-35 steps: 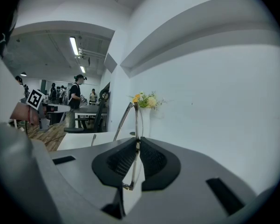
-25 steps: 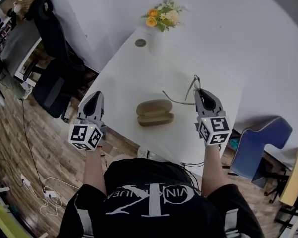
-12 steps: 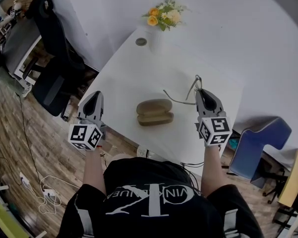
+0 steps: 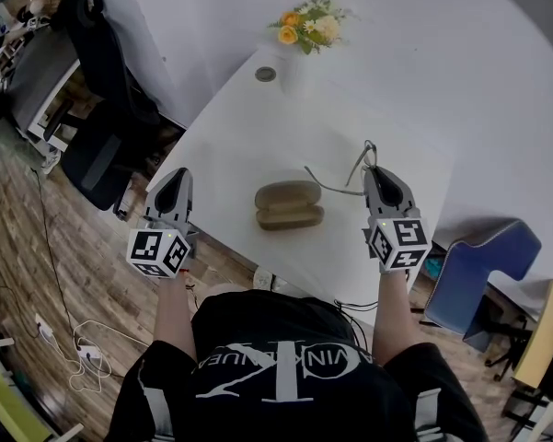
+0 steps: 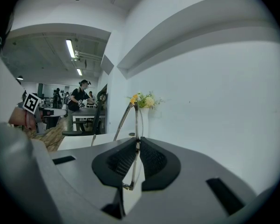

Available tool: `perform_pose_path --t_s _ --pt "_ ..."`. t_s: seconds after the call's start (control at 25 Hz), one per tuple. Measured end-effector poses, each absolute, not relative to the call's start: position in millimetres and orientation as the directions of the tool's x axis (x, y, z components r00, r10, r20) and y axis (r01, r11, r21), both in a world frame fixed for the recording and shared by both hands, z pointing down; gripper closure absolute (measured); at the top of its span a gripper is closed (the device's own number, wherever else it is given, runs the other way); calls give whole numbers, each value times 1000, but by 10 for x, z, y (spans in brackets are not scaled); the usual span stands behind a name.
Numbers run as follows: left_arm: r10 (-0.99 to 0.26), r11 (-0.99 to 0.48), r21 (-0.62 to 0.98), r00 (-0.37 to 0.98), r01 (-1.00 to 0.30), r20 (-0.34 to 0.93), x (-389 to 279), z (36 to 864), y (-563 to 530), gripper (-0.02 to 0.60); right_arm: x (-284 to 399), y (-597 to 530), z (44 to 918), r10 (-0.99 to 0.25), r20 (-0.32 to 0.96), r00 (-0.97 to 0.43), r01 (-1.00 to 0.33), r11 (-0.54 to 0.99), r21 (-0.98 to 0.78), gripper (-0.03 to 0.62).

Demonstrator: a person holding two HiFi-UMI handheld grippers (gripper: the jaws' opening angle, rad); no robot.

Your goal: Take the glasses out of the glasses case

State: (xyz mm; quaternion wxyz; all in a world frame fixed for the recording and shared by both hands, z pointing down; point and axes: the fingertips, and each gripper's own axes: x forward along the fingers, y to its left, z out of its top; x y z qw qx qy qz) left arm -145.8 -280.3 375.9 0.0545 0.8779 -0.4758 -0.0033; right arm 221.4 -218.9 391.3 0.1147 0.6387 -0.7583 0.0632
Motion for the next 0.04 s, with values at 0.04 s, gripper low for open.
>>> perform_pose_path --t_s 0.04 --pt "-836 -541 99 547 -835 46 -1461 3758 -2801 565 2215 -2188 3915 -954 255 -158 -983 176 51 556"
